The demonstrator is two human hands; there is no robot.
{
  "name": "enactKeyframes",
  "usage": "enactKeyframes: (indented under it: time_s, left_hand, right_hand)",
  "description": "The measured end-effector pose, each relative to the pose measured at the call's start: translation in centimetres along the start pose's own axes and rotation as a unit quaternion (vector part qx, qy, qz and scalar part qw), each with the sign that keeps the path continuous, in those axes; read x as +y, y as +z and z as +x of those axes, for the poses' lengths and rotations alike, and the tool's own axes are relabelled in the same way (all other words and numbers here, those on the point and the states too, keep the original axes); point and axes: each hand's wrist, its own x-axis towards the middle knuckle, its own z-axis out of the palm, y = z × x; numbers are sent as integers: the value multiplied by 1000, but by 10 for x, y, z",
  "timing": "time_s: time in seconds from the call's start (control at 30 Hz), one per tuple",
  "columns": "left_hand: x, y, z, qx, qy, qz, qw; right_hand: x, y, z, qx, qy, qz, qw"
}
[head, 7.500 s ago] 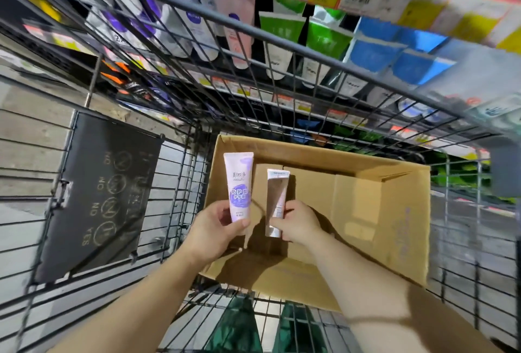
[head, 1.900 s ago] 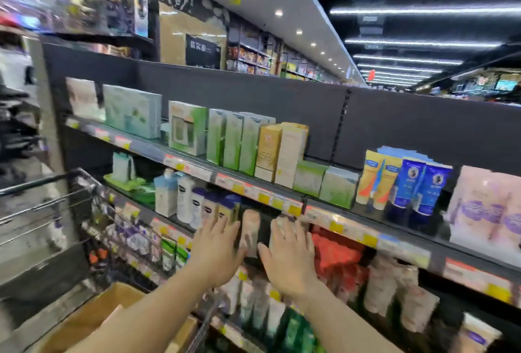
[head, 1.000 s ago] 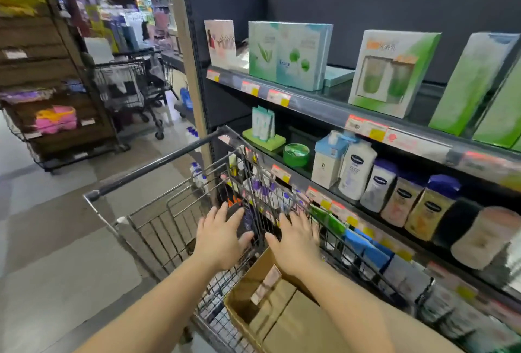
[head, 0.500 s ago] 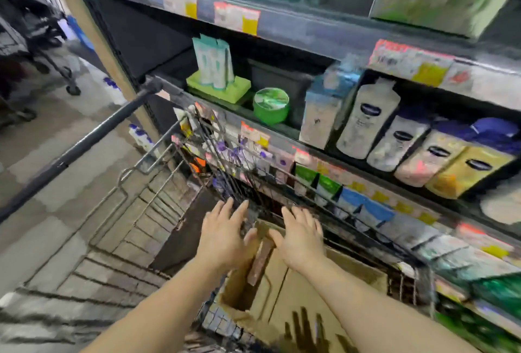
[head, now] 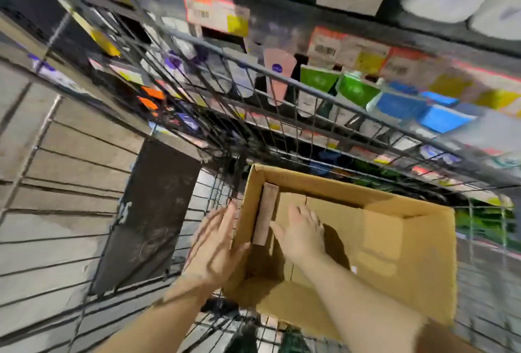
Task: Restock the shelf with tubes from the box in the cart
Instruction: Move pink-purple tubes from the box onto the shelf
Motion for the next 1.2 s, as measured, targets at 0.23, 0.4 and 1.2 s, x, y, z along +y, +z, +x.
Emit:
enactKeyframes:
  time_s: [0.23,0.4,1.2]
  left_hand:
    - [-47,43,9,-5,6,22,1000]
    - [-51,41,11,6,30,23,999]
    - [108,-92,-21,-91,76,-62,991]
  right_hand:
    - [-11,51,46,5,7,61,998]
    - [-14,59,53,21,38,87,995]
    - [5,-108,-100,33,-30,438,898]
